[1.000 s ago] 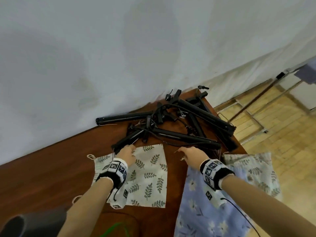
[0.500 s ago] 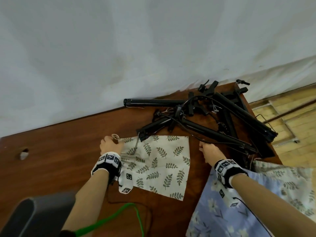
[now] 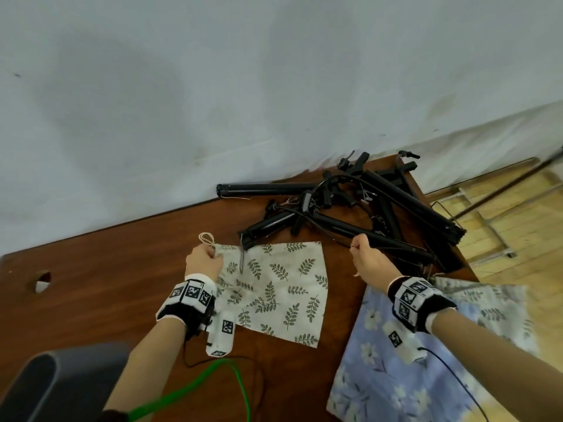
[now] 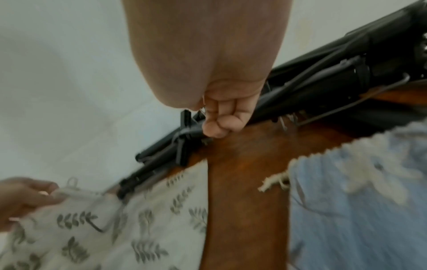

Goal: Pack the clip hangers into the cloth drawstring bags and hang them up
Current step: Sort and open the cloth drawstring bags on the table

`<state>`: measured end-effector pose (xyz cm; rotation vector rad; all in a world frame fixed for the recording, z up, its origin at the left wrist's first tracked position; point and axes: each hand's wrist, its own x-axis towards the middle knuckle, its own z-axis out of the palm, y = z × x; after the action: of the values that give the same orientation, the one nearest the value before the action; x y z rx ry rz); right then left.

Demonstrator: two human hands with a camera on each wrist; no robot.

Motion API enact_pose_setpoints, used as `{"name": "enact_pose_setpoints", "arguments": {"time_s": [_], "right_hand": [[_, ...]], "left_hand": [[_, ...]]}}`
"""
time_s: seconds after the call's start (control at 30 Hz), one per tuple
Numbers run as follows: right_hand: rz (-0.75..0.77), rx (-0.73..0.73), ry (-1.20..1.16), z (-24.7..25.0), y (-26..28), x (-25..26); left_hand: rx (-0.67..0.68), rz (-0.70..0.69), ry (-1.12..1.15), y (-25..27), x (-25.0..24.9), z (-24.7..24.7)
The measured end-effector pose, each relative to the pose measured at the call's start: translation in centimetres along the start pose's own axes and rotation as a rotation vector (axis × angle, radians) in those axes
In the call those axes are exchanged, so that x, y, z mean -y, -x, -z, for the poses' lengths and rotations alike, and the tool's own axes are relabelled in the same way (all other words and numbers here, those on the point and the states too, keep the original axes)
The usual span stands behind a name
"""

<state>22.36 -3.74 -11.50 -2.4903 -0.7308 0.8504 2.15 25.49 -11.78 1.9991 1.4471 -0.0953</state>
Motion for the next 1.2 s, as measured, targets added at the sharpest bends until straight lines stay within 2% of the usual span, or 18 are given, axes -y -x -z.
{"name": "enact_pose_setpoints", "arguments": {"time_s": [0.13, 0.33, 0.43, 0.53, 0.6, 0.7, 0.8, 0.83, 0.97, 1.03, 1.1, 1.17, 1.2], "right_hand": [[0.048, -0.089, -0.208, 4.4, 2.3, 2.2], [0.319, -0.134, -0.278, 9.3, 6.1, 7.2], [0.477, -0.156, -0.449, 10.8, 8.6, 10.0], [0.612, -0.078, -0.646, 11.3, 11.3, 11.4], [0.604, -0.068, -0.570, 11.0, 12.6, 11.0], [0.517, -0.151, -0.395, 10.2, 14.2, 8.8], [0.540, -0.204, -0.126, 9.4, 15.3, 5.7], [0.524, -0.228, -0.118, 9.0, 15.5, 4.6], [0.356, -0.355, -0.395, 8.1, 15.6, 1.6], [0.294, -0.372, -0.442, 7.6, 15.3, 0.5], [0.270, -0.365, -0.406, 7.0, 15.2, 0.0], [0.265, -0.375, -0.376, 6.8, 15.6, 0.0], [0.272, -0.392, -0.380, 7.1, 15.8, 0.0]], "left_hand": [[0.065, -0.357, 0.036, 4.0, -2.7, 2.8], [0.242, -0.826, -0.056, 11.8, -9.3, 7.4], [0.429, -1.074, -0.204, 15.4, -12.4, 7.6], [0.503, -1.237, -0.316, 18.1, -15.0, 6.0], [0.516, -1.248, -0.335, 19.3, -16.2, 4.6], [0.588, -1.204, -0.366, 20.3, -17.1, 1.9], [0.597, -1.214, -0.533, 21.1, -17.6, -1.3], [0.615, -1.218, -0.529, 21.2, -17.7, -2.2], [0.648, -1.322, -0.325, 21.9, -17.6, -4.5], [0.591, -1.359, -0.276, 22.1, -17.4, -5.0], [0.461, -1.354, -0.192, 22.0, -17.3, -5.3], [0.350, -1.294, -0.045, 21.3, -17.3, -5.1], [0.343, -1.237, 0.005, 21.0, -17.4, -4.8]]}}
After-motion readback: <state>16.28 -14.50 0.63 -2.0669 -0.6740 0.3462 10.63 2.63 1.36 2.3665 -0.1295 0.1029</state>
